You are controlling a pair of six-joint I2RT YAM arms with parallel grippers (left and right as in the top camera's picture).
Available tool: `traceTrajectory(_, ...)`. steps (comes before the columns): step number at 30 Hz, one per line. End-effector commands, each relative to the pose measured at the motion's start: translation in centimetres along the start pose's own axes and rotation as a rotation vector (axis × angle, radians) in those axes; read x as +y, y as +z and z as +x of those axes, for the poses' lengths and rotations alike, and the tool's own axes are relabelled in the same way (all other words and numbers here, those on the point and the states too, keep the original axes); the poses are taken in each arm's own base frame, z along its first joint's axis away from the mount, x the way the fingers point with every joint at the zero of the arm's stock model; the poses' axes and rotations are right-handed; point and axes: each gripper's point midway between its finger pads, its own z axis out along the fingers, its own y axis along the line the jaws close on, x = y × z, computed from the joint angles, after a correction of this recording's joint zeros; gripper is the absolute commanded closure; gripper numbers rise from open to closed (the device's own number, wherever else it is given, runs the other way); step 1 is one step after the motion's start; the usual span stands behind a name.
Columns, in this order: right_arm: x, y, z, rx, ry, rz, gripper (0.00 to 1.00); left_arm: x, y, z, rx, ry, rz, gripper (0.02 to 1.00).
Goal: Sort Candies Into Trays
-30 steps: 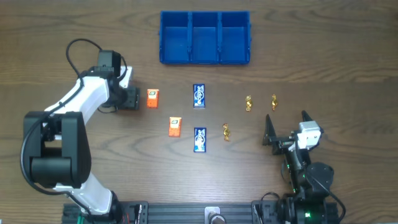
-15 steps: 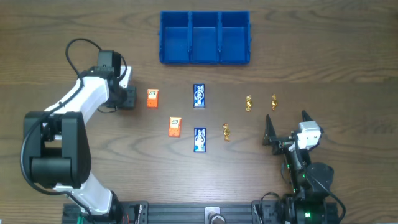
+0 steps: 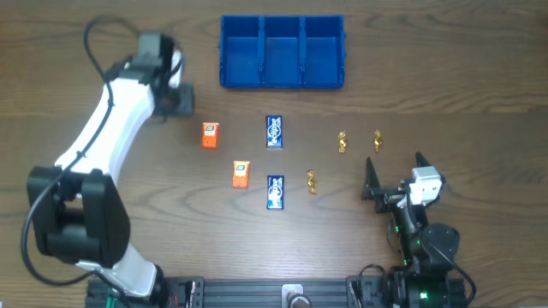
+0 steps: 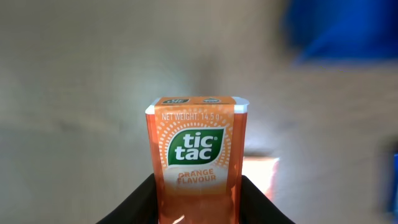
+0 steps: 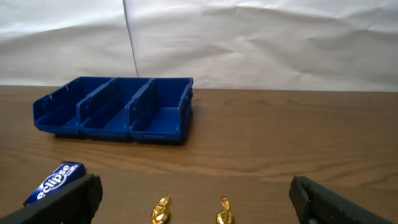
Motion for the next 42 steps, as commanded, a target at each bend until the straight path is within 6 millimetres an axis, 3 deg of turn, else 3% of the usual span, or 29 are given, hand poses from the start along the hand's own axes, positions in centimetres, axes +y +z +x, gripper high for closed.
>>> traceTrajectory(1,0.1,0.0,0.0,0.001,-0.013,-0.001,0.001,-5.5,-8.0,-7.9,-0.278,0.003,-0.015,0.702)
traceTrajectory(4,0.1,0.0,0.0,0.001,-0.013,-0.001,0.001,-8.9,-9.4,-11.0,-0.345,0.016,0.029,0.691)
traceTrajectory(6,0.1,0.0,0.0,0.001,-0.013,-0.001,0.001,-10.3,-9.2,-12.4,-0.356,0.015,0.044,0.689)
traceTrajectory(12,0.1,0.0,0.0,0.001,-0.013,-0.001,0.001,-12.8,-5.2,-14.2,-0.294,0.016,0.074,0.684)
traceTrajectory(20,0.1,0.0,0.0,0.001,-0.013,-0.001,0.001,-12.9,0.4,-13.2,-0.196,-0.023,0.063,0.660)
traceTrajectory(29,0.1,0.0,0.0,0.001,-0.013,-0.001,0.003,-11.2,1.0,-12.7,-0.158,-0.041,0.038,0.652)
traceTrajectory(34,0.1,0.0,0.0,0.001,-0.013,-0.001,0.001,-11.2,1.0,-12.7,-0.156,-0.021,0.038,0.649)
traceTrajectory(36,0.1,0.0,0.0,0.001,-0.013,-0.001,0.001,-11.3,1.0,-12.7,-0.156,-0.021,0.040,0.597)
traceTrajectory(37,0.1,0.0,0.0,0.001,-0.013,-0.001,0.001,-11.3,1.0,-12.7,-0.155,-0.021,0.043,0.514)
traceTrajectory(39,0.1,0.0,0.0,0.001,-0.013,-0.001,0.001,-11.2,1.1,-12.7,-0.153,-0.025,0.049,0.244)
traceTrajectory(42,0.1,0.0,0.0,0.001,-0.013,-0.001,0.003,-11.2,0.6,-13.0,-0.166,-0.023,0.055,0.121)
